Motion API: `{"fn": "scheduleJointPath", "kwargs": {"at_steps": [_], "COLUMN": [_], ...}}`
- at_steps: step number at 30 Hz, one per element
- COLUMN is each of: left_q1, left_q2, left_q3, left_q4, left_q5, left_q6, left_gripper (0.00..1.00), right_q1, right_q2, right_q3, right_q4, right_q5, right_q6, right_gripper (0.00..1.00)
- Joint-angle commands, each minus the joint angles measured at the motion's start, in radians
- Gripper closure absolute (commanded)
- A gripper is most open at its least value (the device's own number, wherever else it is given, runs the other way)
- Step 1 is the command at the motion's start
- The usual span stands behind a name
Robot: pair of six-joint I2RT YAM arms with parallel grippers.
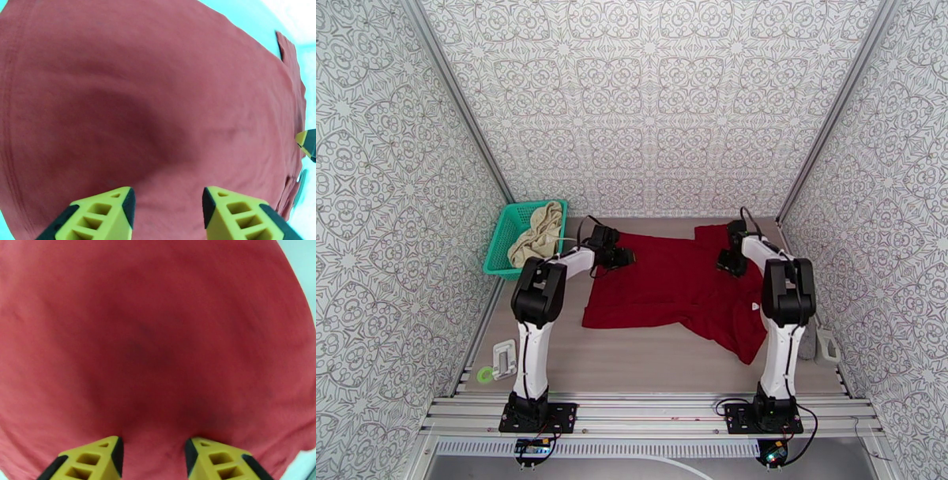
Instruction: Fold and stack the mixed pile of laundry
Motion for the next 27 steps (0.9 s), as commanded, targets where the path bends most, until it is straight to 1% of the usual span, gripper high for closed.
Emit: {"fn": "scheduleJointPath", "kwargs": {"at_steps": [1, 6, 10, 12, 13, 14, 16, 19, 20, 24, 25, 27], "left_q1": [0.046, 0.091, 0.116, 0.12, 0.12, 0.12, 0.12, 0.123, 0.125, 0.131, 0.134, 0.141], "left_q2": [0.092, 0.17, 0.237, 0.238, 0.218, 0.183, 0.091, -0.115, -0.187, -0.449, -0.496, -0.567], "left_q3": [0.035, 0.114, 0.237, 0.297, 0.313, 0.31, 0.258, 0.085, 0.013, -0.291, -0.346, -0.464], "left_q4": [0.008, 0.037, 0.018, -0.022, -0.045, -0.062, -0.072, -0.055, -0.056, -0.075, -0.082, -0.118], "left_q5": [0.008, 0.055, 0.095, 0.107, 0.106, 0.097, 0.081, 0.045, 0.029, -0.046, -0.056, -0.073], "left_q6": [-0.081, -0.125, -0.122, -0.095, -0.075, -0.055, -0.032, 0.004, 0.017, 0.038, 0.044, 0.06], "left_gripper": [0.49, 0.49, 0.49, 0.49, 0.47, 0.44, 0.38, 0.32, 0.31, 0.31, 0.31, 0.31], "right_q1": [0.005, 0.008, 0.008, 0.008, 0.008, 0.008, 0.008, 0.002, -0.005, -0.034, -0.035, -0.037], "right_q2": [0.141, 0.345, 0.503, 0.53, 0.515, 0.474, 0.337, 0.041, -0.054, -0.36, -0.415, -0.506], "right_q3": [0.155, 0.478, 0.784, 0.893, 0.911, 0.892, 0.743, 0.353, 0.223, -0.193, -0.269, -0.401], "right_q4": [-0.037, -0.131, -0.194, -0.227, -0.247, -0.252, -0.205, -0.038, 0.006, 0.092, 0.095, 0.065], "right_q5": [-0.076, -0.138, -0.191, -0.227, -0.237, -0.236, -0.229, -0.197, -0.188, -0.169, -0.159, -0.101], "right_q6": [0.023, 0.026, 0.008, -0.004, -0.014, -0.026, -0.05, -0.067, -0.065, -0.036, -0.037, -0.046], "right_gripper": [0.54, 0.54, 0.54, 0.53, 0.52, 0.51, 0.48, 0.44, 0.43, 0.42, 0.42, 0.41]}}
